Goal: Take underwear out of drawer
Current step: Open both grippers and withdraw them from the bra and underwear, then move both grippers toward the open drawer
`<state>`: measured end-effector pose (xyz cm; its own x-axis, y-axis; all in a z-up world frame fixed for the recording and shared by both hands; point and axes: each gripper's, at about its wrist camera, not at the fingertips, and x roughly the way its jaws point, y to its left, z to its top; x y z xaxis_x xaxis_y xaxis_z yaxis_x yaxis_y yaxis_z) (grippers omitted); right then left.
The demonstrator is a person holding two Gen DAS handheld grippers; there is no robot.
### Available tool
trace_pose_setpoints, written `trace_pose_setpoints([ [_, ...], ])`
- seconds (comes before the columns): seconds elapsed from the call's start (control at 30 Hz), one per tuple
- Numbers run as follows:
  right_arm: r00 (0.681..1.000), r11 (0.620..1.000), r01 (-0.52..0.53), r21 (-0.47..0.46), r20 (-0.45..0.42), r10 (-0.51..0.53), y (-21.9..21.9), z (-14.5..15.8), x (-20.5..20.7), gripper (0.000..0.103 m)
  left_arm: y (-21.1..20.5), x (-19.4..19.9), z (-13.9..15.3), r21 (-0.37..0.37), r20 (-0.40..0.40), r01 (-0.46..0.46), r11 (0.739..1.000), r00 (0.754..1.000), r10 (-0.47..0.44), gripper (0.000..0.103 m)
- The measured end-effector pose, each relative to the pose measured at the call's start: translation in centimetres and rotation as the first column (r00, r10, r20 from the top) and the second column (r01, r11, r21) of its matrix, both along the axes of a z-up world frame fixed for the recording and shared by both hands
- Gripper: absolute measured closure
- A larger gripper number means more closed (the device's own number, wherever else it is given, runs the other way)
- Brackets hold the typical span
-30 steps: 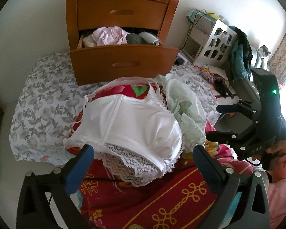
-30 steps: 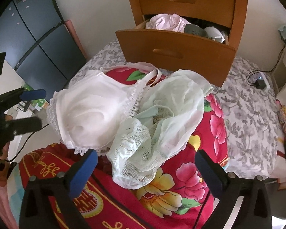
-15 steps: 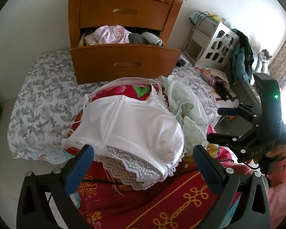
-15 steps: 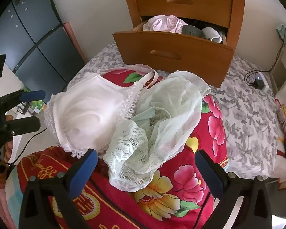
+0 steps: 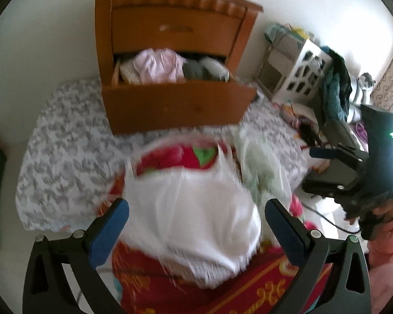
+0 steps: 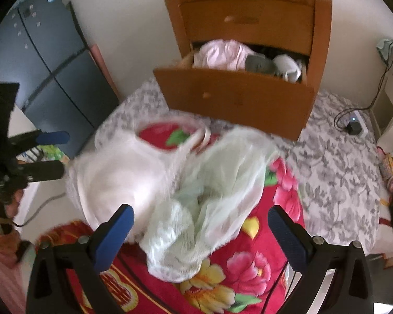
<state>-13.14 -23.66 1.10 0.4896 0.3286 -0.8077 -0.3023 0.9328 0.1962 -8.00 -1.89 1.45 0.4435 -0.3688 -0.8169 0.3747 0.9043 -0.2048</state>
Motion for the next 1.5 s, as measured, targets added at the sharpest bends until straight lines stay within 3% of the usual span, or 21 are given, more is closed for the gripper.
trace_pose_setpoints([
  [0.2, 0.994, 0.999, 0.037, -0.002, 0.101, -0.036, -1.6, 4.7, 4.4, 0.000, 0.3, 5.8, 3.2, -0.010, 0.076, -0.047, 0.999, 0.996, 0.048, 0.000],
  [0.37, 0.983, 0.997, 0.070, -0.028, 0.170, -0.064, -2.8, 7.3, 9.1, 0.000, 0.9, 11.7, 5.0, -0.086, 0.090, -0.106, 0.991, 0.989, 0.113, 0.000],
  [0.53, 0.984, 0.996, 0.092, -0.023, 0.157, -0.087, -3.7, 8.3, 14.1, 0.000, 0.0, 15.4, 5.7, -0.069, 0.147, -0.112, 0.991, 0.982, 0.121, 0.000],
  [0.67, 0.986, 0.997, 0.076, -0.020, 0.150, -0.072, -3.7, 8.5, 17.6, 0.000, -0.4, 18.7, 5.5, -0.087, 0.129, -0.132, 0.987, 0.981, 0.142, 0.000],
  [0.87, 0.993, 0.995, 0.094, -0.044, 0.075, -0.091, -3.4, 6.9, 23.1, 0.000, -1.3, 24.1, 3.1, 0.009, 0.037, -0.186, 0.982, 0.982, 0.186, 0.000],
  [1.1, 0.983, 0.988, 0.146, -0.054, -0.102, -0.151, -4.0, 1.9, 28.5, 0.001, -0.8, 29.4, -1.7, 0.017, -0.115, -0.279, 0.960, 0.954, 0.279, 0.000],
  [1.23, 0.970, 0.983, 0.171, -0.073, -0.160, -0.181, -4.3, -0.5, 30.7, 0.014, -1.3, 31.5, -3.8, 0.023, -0.150, -0.303, 0.953, 0.941, 0.303, 0.000],
  [1.5, 0.955, 0.980, 0.163, -0.111, -0.233, -0.185, -3.7, -3.9, 33.5, 0.025, -2.9, 34.2, -7.0, 0.032, -0.191, -0.292, 0.956, 0.937, 0.292, 0.000],
])
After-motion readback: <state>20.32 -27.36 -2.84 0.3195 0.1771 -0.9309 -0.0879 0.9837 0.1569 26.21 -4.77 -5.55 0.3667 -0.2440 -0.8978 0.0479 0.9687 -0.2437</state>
